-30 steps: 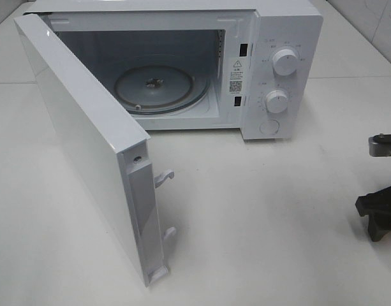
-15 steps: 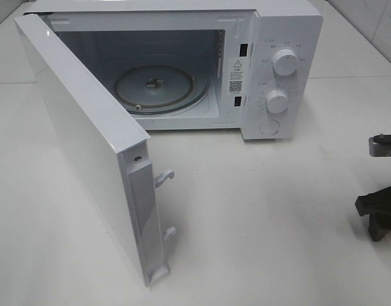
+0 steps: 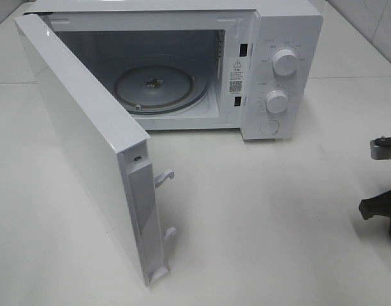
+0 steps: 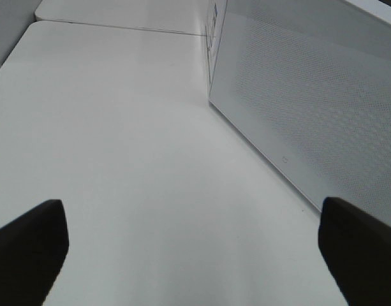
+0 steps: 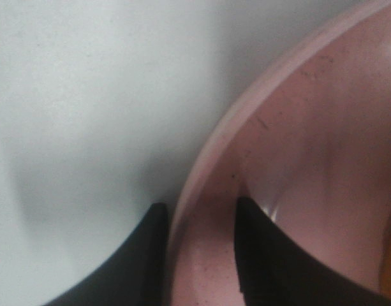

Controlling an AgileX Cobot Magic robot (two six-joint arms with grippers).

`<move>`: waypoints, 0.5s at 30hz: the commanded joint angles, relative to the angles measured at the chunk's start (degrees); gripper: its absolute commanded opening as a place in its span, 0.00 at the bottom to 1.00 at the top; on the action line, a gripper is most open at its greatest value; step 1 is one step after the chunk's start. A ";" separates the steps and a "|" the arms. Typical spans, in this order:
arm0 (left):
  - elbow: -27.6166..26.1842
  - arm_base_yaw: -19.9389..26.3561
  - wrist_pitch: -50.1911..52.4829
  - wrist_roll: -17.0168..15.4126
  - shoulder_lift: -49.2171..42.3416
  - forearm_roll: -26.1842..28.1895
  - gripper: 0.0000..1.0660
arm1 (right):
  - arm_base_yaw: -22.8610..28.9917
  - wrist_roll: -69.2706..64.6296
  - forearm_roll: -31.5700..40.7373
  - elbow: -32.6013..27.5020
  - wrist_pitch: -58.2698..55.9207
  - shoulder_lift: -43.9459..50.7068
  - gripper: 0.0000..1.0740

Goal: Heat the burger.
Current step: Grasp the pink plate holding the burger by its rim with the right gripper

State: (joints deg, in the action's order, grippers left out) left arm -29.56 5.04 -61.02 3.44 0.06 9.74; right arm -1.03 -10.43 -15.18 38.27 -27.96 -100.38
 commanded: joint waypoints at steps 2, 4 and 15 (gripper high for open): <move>0.00 0.06 -0.23 0.00 -0.06 0.57 0.94 | -0.29 -0.11 0.80 -0.23 -0.34 -0.74 0.05; 0.00 0.06 -0.23 0.00 -0.06 0.57 0.94 | -0.06 -0.11 0.63 -0.23 -0.86 -0.52 0.00; 0.00 0.06 -0.23 0.00 -0.06 0.57 0.94 | 0.92 -1.43 0.11 -0.23 -2.18 1.49 0.00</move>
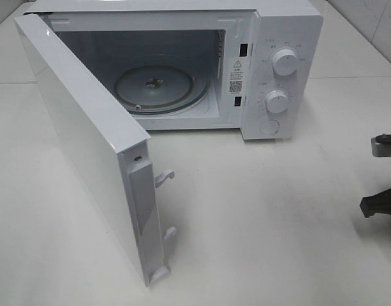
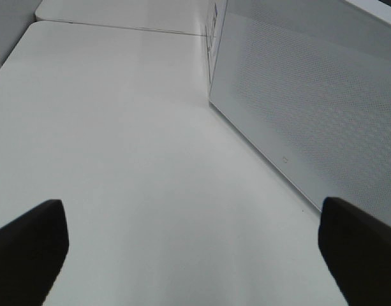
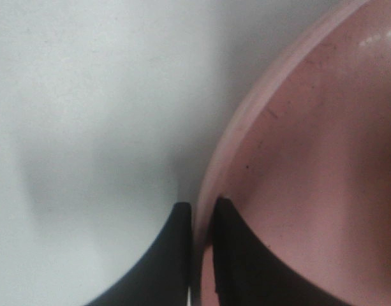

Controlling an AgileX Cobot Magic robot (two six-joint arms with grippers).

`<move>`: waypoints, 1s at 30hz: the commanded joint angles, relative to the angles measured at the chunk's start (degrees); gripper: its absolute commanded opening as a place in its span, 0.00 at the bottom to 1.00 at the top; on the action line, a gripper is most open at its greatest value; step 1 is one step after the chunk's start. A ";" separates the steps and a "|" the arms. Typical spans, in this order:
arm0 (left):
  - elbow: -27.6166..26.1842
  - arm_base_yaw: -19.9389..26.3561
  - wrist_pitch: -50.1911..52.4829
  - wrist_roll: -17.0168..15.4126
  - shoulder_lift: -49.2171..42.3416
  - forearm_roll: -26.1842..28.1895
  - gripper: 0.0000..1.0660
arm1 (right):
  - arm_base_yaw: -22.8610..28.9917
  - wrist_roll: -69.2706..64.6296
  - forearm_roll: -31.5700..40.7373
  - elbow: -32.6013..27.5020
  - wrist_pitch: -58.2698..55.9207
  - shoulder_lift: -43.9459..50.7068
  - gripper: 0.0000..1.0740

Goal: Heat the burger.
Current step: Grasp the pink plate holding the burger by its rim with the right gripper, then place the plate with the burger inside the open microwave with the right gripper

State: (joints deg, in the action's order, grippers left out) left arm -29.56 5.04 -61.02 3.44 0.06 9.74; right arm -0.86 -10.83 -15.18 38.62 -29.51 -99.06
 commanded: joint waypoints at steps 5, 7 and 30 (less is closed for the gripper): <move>0.00 0.06 -0.23 0.00 -0.06 0.57 0.94 | 4.07 -3.04 -1.26 -0.57 -2.29 0.34 0.00; 0.00 0.06 -0.23 0.00 -0.06 0.57 0.94 | 4.53 -3.67 -1.89 -0.57 -2.64 0.34 0.00; 0.00 0.06 -0.23 0.00 -0.06 0.57 0.94 | 11.12 -14.44 -12.49 -0.57 -7.10 0.34 0.00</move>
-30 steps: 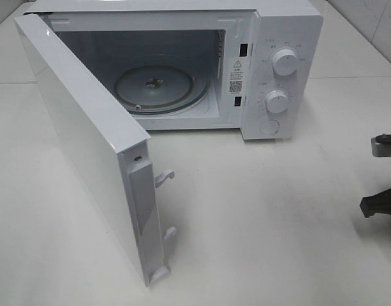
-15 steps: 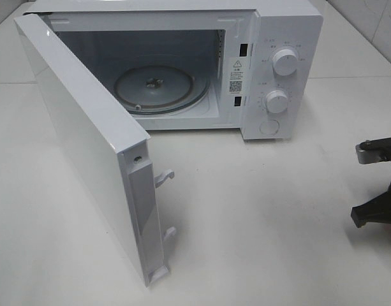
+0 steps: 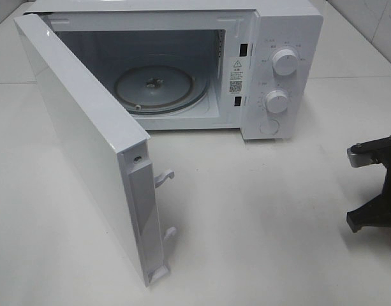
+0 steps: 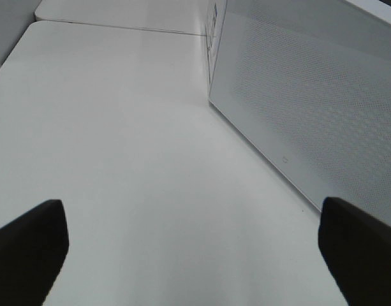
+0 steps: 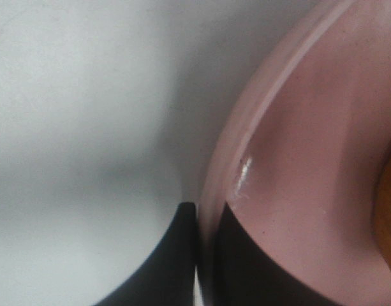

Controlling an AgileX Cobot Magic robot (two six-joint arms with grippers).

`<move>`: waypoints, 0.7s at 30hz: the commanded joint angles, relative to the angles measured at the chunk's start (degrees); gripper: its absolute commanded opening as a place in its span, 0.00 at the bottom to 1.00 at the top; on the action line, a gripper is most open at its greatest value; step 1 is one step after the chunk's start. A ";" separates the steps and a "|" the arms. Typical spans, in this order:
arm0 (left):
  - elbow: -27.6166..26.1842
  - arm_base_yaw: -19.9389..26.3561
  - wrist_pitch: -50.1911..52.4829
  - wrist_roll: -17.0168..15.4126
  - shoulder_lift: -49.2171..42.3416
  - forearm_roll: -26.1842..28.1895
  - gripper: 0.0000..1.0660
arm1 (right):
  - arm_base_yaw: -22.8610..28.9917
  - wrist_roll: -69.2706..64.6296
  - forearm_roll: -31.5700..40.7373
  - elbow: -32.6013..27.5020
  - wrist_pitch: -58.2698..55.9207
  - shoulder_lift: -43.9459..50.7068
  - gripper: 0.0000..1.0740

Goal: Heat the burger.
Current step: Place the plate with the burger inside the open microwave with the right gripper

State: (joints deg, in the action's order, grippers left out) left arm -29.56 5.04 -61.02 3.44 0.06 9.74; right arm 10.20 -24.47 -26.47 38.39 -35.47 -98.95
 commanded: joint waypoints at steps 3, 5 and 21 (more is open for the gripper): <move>0.00 0.06 -0.23 0.00 -0.06 0.57 0.94 | 0.06 -1.09 -1.49 -0.34 -1.55 0.23 0.00; 0.00 0.06 -0.23 0.00 -0.06 0.57 0.94 | 0.06 -1.60 -2.01 -0.34 -1.66 1.60 0.00; 0.00 0.06 -0.23 0.00 -0.06 0.57 0.94 | 0.06 -1.89 -3.67 -0.34 -6.88 9.11 0.00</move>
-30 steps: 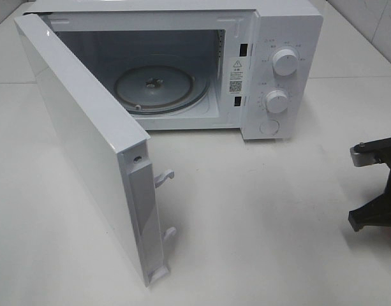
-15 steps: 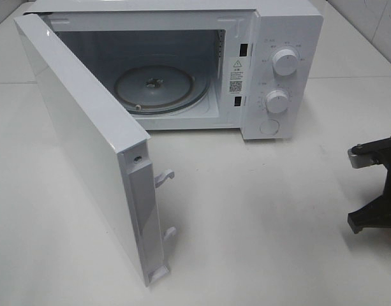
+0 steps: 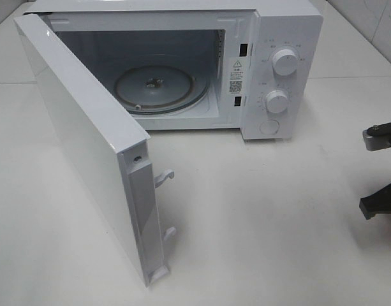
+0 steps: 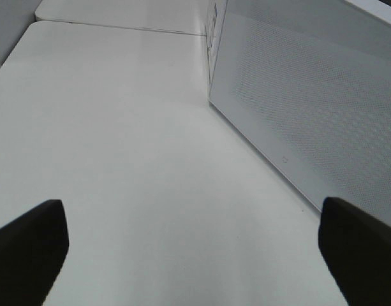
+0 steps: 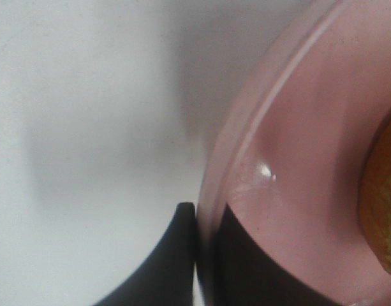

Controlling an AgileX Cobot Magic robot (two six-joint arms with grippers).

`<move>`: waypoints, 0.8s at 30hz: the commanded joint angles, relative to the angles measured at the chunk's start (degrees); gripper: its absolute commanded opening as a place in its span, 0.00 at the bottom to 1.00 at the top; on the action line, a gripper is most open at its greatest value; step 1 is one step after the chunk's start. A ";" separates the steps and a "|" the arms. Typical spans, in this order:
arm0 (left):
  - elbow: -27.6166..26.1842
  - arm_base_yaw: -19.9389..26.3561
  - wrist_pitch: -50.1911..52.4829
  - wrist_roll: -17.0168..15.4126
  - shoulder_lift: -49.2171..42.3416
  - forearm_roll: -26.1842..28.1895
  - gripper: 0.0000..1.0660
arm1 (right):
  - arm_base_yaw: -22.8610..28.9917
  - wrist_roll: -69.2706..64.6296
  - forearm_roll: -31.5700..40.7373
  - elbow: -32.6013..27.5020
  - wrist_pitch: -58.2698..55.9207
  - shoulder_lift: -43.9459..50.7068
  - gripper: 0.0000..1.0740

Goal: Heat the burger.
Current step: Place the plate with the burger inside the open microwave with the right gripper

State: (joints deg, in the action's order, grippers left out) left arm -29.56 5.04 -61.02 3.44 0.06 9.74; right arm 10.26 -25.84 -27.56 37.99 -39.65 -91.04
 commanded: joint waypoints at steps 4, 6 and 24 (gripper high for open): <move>0.00 0.06 -0.23 0.00 -0.06 0.57 0.94 | 0.00 -0.52 -2.58 0.06 -3.27 2.35 0.00; 0.00 0.06 -0.23 0.00 -0.06 0.57 0.94 | 0.00 -0.40 -2.58 0.06 -3.32 2.64 0.00; 0.00 0.06 -0.23 0.00 -0.06 0.57 0.94 | 10.03 -2.75 -5.67 0.06 -10.77 3.61 0.00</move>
State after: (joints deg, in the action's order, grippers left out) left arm -29.56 5.04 -61.02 3.44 0.06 9.74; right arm 20.05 -28.30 -30.37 37.99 -48.13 -87.83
